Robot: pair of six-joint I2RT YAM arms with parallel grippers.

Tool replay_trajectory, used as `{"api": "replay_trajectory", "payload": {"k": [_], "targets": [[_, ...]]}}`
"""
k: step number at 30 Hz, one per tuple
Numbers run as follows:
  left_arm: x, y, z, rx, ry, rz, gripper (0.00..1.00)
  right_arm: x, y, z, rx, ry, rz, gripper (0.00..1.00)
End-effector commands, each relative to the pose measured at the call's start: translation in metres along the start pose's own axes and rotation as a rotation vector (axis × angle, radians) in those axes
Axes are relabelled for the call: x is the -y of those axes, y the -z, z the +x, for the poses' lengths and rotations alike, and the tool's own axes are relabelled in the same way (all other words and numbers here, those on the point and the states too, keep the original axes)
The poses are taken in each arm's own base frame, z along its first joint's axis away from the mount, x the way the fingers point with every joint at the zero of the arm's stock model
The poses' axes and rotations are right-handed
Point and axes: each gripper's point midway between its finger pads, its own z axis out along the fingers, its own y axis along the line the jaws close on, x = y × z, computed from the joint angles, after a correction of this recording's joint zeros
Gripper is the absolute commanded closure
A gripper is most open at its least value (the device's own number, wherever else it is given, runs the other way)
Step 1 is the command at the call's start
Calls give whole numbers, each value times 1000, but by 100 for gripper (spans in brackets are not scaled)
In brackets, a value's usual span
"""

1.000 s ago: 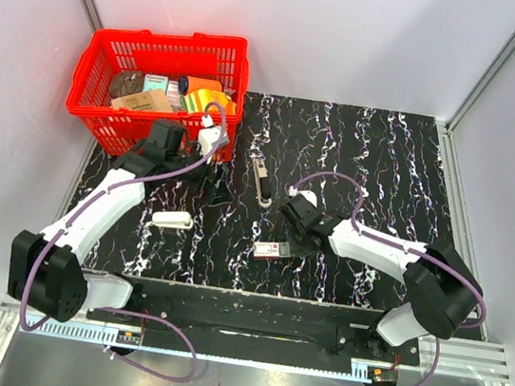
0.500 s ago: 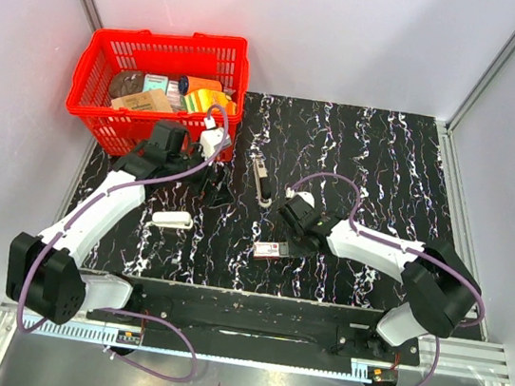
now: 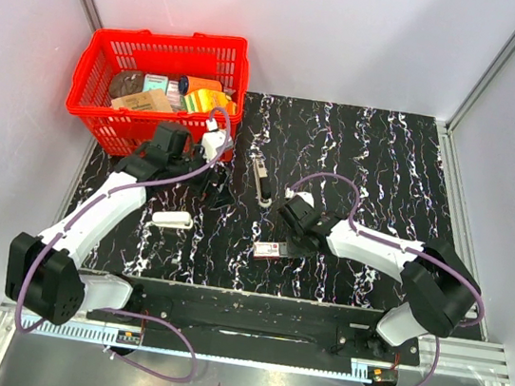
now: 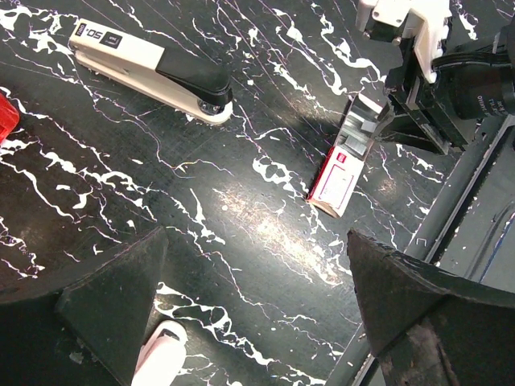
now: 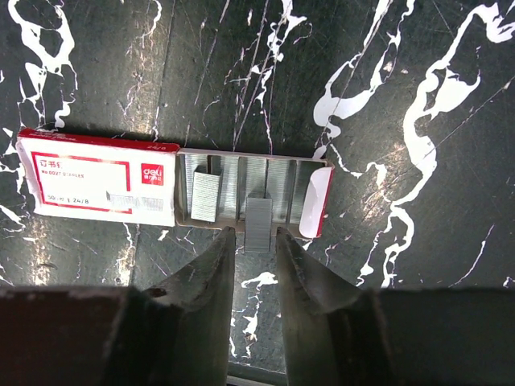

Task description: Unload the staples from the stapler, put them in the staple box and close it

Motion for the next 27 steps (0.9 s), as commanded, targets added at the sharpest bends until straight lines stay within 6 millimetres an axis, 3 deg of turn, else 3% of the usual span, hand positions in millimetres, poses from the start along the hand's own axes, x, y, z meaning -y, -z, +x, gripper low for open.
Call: {"api": "replay_trajectory", "payload": {"k": [1,9,11,13,17,27], "targets": [[0,4,-11,49,-67,-27,1,-13,9,-16,55,9,-43,66],[0,3,-10,44,-69,-27,1,-9,22,-26,105,7,-36,67],[-1,2,-10,43,-68,-28,1,-11,30,-30,126,-3,-53,72],[0,2,-11,44,-71,-25,1,-10,35,-29,137,-15,-67,83],[0,2,-11,45,-73,-26,1,-4,38,-22,135,-11,-60,100],[1,2,-12,44,-73,-21,1,-6,26,14,-24,52,-91,100]]}}
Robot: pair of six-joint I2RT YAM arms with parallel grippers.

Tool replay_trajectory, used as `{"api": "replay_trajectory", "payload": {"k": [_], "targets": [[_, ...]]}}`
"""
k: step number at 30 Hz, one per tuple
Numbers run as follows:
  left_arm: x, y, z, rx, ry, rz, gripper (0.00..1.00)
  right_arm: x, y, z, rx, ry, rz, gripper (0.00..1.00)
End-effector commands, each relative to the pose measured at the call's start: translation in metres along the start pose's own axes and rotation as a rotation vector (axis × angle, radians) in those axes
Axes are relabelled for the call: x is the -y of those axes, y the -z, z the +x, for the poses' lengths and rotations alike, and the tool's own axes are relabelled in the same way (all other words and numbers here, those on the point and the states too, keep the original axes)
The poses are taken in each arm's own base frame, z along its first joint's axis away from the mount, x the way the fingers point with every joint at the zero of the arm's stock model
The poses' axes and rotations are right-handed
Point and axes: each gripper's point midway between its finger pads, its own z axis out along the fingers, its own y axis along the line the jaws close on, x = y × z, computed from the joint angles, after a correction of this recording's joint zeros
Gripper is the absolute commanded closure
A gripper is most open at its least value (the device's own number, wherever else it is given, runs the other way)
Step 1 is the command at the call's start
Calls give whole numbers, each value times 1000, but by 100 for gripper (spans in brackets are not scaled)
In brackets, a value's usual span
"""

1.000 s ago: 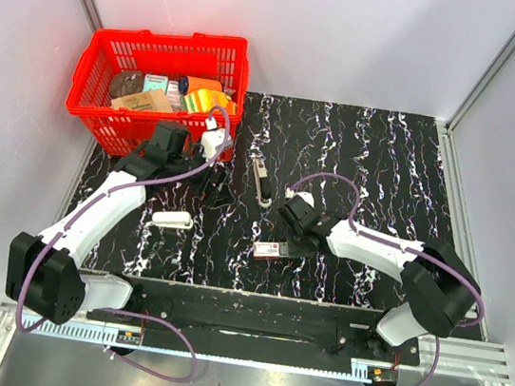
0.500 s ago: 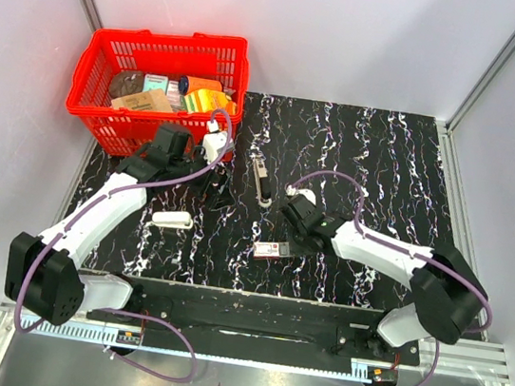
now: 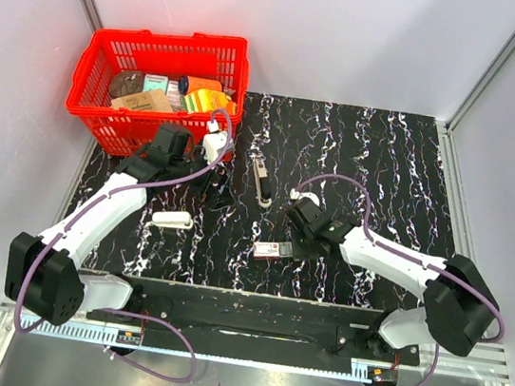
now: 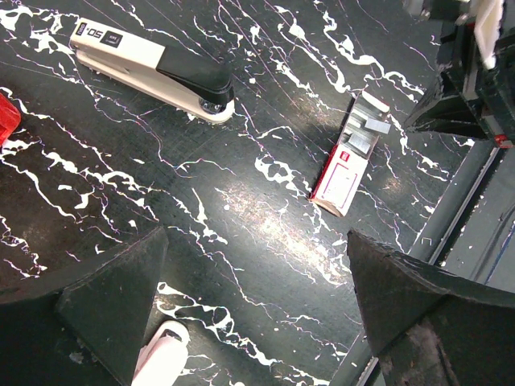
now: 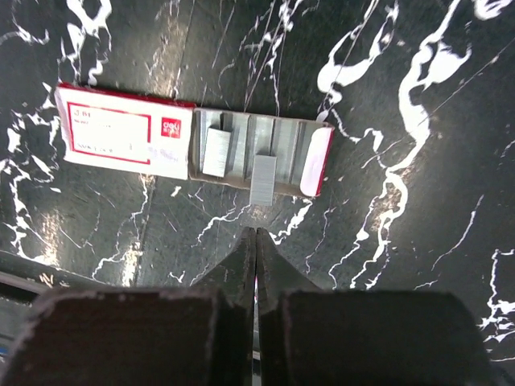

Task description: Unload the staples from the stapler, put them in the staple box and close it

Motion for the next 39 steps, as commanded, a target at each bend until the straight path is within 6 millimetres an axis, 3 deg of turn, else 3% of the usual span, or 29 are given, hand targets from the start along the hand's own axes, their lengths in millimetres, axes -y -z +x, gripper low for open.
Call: {"api": "replay_trajectory", "payload": {"k": [1,9,39], "targets": [[0,4,-15,50,-58,-16,1,-7,-4,16,-80,48,-31,100],[0,6,-16,54,-61,-19,1,-5,-16,21,-143,74,8,100],[3,10,-16,65,-72,-15,1,-5,-28,-5,-120,144,21,100]]}}
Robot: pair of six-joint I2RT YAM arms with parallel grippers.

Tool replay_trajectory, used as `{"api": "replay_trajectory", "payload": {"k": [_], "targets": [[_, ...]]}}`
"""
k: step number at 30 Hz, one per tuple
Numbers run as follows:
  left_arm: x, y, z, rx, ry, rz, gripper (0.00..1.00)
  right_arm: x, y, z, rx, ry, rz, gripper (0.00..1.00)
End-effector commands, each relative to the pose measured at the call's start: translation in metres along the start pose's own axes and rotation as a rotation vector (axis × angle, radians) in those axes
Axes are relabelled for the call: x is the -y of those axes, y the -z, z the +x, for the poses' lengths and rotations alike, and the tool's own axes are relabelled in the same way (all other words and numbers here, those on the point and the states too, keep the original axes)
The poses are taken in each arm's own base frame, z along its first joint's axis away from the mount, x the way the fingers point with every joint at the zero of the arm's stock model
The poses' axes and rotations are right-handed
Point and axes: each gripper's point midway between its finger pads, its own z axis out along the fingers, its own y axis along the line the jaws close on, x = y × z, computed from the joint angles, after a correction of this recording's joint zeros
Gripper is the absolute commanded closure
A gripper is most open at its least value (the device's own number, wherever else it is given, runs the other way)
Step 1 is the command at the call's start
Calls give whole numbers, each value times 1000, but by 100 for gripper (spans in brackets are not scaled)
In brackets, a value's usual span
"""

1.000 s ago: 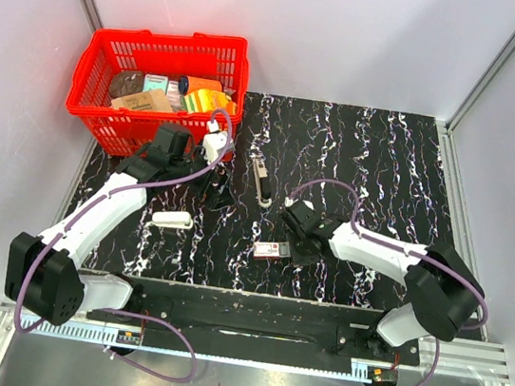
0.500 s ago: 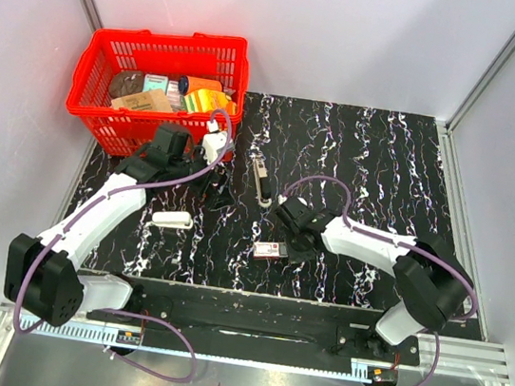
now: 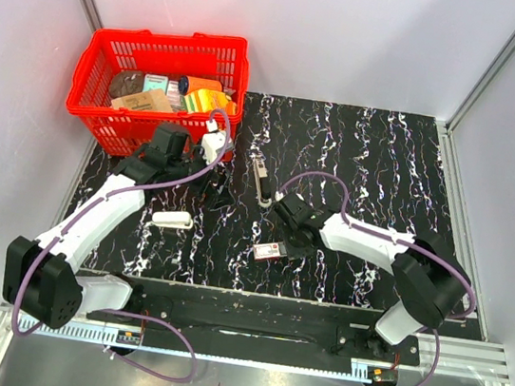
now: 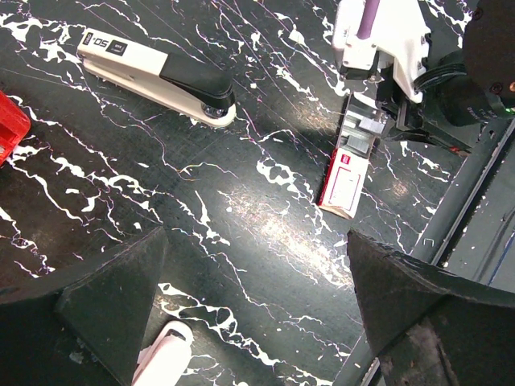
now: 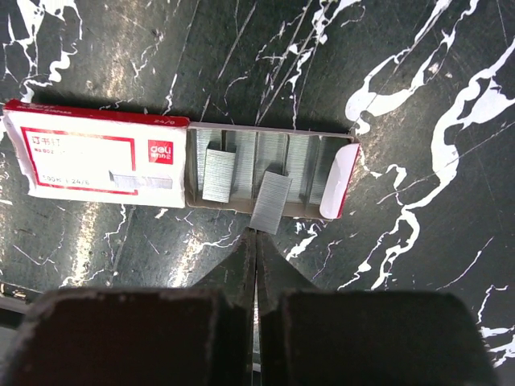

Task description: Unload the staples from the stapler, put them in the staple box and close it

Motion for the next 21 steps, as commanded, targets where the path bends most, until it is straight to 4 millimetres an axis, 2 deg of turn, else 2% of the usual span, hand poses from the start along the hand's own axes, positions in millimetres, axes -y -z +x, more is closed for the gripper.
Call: {"api": "replay_trajectory", "payload": {"k": [1,5,9,14,16,21], "targets": [[2,5,-12,49,-52,-9,1,-5,5,-16,31,14,-27,100],[1,5,-12,47,-53,-12,1,-7,18,-15,53,10,-64,100],[1,5,-13,49,-54,-9,1,1,28,-12,63,-18,-51,100],[1,4,-19,56,-60,-4,1,8,27,-5,41,-45,-34,100],[1,-2,-22,45,-69,0,1,9,23,-2,26,-53,-26,100],[9,-30,-17,-15,-115,35,1,7,13,0,-4,-56,-24,100]]}}
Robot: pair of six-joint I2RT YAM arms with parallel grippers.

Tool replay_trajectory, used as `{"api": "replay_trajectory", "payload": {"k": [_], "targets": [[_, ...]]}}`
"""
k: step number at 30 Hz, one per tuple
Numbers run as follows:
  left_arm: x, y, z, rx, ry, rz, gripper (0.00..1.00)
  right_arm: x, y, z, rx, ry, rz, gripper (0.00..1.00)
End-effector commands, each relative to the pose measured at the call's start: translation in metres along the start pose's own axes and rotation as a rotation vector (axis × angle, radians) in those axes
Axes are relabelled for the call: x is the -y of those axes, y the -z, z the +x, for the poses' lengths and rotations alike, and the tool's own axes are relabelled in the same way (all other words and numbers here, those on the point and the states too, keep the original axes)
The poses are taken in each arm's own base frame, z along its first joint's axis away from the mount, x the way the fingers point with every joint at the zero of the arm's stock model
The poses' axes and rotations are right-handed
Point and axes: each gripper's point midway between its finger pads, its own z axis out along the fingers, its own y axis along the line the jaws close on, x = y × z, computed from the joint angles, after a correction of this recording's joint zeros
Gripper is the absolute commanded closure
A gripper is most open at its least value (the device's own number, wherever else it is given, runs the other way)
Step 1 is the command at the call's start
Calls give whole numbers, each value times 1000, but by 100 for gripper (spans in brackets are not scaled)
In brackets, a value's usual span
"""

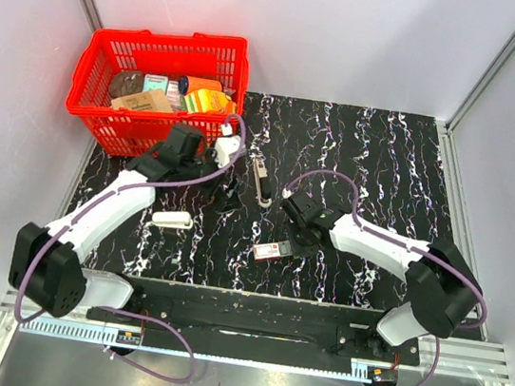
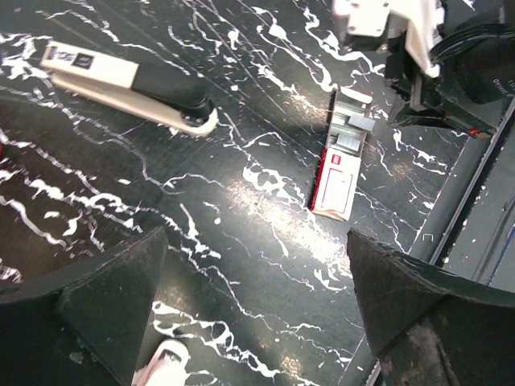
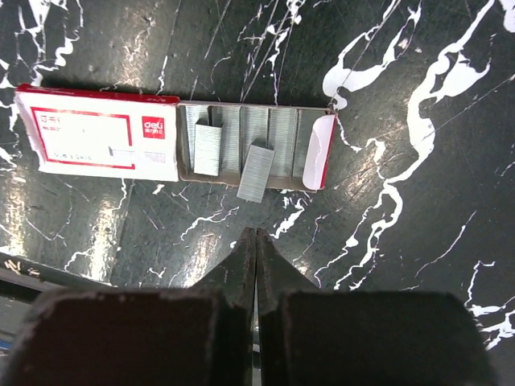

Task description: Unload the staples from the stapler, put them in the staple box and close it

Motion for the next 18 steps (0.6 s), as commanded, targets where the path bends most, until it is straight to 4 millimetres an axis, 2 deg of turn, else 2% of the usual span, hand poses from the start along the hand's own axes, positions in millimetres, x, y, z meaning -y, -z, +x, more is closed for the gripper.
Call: {"api": "replay_trajectory", "payload": {"k": [1,6,11,18], "targets": [[0,-24,-14,5,-83,10,1,1,-7,2,-21,-23,3,100],[4,-56,-8,-17,-136,13,1,0,-13,-7,-8,-42,-25,100],[7,-79,0,-32,-137,38,1,-2,-18,-14,9,-64,-53,100],[8,-92,18,-69,-129,57,1,0,-20,-19,23,-77,-75,100]]}}
